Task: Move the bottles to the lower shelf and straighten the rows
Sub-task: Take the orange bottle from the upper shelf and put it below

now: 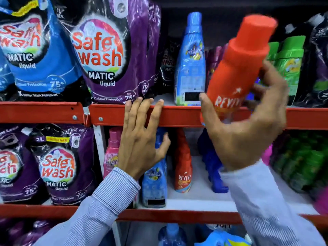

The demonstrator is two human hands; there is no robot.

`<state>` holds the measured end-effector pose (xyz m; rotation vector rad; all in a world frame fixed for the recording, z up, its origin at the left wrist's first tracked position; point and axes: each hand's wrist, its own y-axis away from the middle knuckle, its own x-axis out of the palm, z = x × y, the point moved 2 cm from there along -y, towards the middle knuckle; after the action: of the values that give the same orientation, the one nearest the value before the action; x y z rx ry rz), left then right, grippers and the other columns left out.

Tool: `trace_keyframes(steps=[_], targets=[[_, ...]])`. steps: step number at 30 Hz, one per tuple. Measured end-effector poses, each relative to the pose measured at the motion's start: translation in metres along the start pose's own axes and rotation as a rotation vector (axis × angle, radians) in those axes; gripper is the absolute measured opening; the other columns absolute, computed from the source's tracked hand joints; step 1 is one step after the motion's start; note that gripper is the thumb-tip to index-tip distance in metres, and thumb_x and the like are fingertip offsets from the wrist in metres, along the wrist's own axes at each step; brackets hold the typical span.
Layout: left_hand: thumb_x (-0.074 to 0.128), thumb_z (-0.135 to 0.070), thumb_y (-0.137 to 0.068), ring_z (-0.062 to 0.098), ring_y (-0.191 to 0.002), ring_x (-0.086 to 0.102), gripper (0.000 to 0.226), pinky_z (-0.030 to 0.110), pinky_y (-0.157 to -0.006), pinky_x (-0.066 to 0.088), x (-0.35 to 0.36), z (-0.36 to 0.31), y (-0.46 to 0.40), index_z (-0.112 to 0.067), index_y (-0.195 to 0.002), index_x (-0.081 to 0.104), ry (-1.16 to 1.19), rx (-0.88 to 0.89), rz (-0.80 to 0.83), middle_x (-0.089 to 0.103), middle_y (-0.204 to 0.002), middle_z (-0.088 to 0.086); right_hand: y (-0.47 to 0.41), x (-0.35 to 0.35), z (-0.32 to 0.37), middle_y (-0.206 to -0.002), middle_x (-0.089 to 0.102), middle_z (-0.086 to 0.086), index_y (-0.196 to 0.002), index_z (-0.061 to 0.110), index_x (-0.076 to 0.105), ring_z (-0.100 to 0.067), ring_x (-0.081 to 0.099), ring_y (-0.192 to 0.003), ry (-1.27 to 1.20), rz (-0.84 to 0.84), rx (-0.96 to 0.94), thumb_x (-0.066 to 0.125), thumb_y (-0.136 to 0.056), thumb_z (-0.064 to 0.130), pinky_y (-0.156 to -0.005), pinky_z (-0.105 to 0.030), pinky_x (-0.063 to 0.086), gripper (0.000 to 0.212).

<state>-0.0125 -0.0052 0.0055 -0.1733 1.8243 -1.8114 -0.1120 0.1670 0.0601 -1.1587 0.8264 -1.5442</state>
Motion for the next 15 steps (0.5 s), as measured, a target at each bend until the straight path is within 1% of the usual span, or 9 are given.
trace_keyframes(steps=[1,4,5,8,10,14,15], targets=[[0.073,-0.033,-0.081,0.041,-0.147,0.039,0.080,0.047,-0.134,0.008,0.000,-0.001,0.000,-0.007,-0.152,0.048,-0.004,-0.004,-0.004,0.054,-0.149,0.022,0.013,-0.010,-0.003,-0.126,0.061,-0.012,-0.132,-0.001,0.054,-0.028,0.064,-0.108,-0.004,0.027,0.020,0.085,-0.078,0.039,-0.092,-0.045,0.055,0.074],[0.073,-0.034,-0.082,0.042,-0.144,0.040,0.079,0.052,-0.133,0.011,0.002,-0.004,0.001,-0.005,-0.151,0.049,-0.003,-0.023,-0.019,0.055,-0.146,0.023,0.055,-0.031,-0.017,-0.123,0.059,-0.007,-0.131,0.001,0.054,-0.021,0.062,-0.105,0.032,0.143,0.093,0.089,-0.074,0.037,-0.092,-0.035,0.055,0.076],[0.072,-0.034,-0.082,0.042,-0.144,0.040,0.078,0.053,-0.132,0.012,0.002,-0.005,0.000,-0.005,-0.151,0.049,-0.005,-0.028,-0.021,0.055,-0.146,0.024,0.069,-0.034,-0.024,-0.122,0.059,-0.006,-0.130,0.002,0.055,-0.022,0.062,-0.105,0.047,0.193,0.126,0.091,-0.071,0.035,-0.091,-0.036,0.055,0.077],[0.071,-0.034,-0.083,0.044,-0.144,0.041,0.077,0.053,-0.132,0.011,0.003,-0.007,0.001,-0.004,-0.150,0.048,-0.003,-0.047,-0.026,0.054,-0.146,0.025,0.110,-0.035,-0.048,-0.120,0.062,-0.005,-0.128,0.010,0.055,-0.026,0.065,-0.106,0.095,0.342,0.243,0.093,-0.067,0.033,-0.089,-0.047,0.056,0.076],[0.071,-0.034,-0.083,0.046,-0.144,0.042,0.077,0.051,-0.132,0.008,0.003,-0.010,0.002,-0.004,-0.150,0.048,-0.002,-0.059,-0.026,0.053,-0.146,0.025,0.137,-0.033,-0.064,-0.117,0.061,-0.002,-0.126,0.015,0.054,-0.026,0.066,-0.103,0.126,0.439,0.315,0.093,-0.064,0.034,-0.086,-0.047,0.056,0.076],[0.072,-0.033,-0.083,0.046,-0.146,0.042,0.077,0.050,-0.133,0.008,0.002,-0.012,0.002,-0.004,-0.150,0.048,0.004,-0.083,-0.020,0.053,-0.147,0.024,0.180,-0.020,-0.087,-0.114,0.059,-0.001,-0.121,0.018,0.049,-0.024,0.063,-0.103,0.193,0.619,0.415,0.092,-0.061,0.037,-0.083,-0.033,0.051,0.076],[0.071,-0.032,-0.083,0.045,-0.146,0.042,0.077,0.051,-0.133,0.009,0.001,-0.012,0.002,-0.004,-0.150,0.049,0.001,-0.086,-0.019,0.053,-0.147,0.024,0.187,-0.016,-0.091,-0.114,0.059,0.000,-0.120,0.018,0.048,-0.024,0.063,-0.103,0.214,0.655,0.434,0.092,-0.061,0.038,-0.081,-0.032,0.050,0.076]])
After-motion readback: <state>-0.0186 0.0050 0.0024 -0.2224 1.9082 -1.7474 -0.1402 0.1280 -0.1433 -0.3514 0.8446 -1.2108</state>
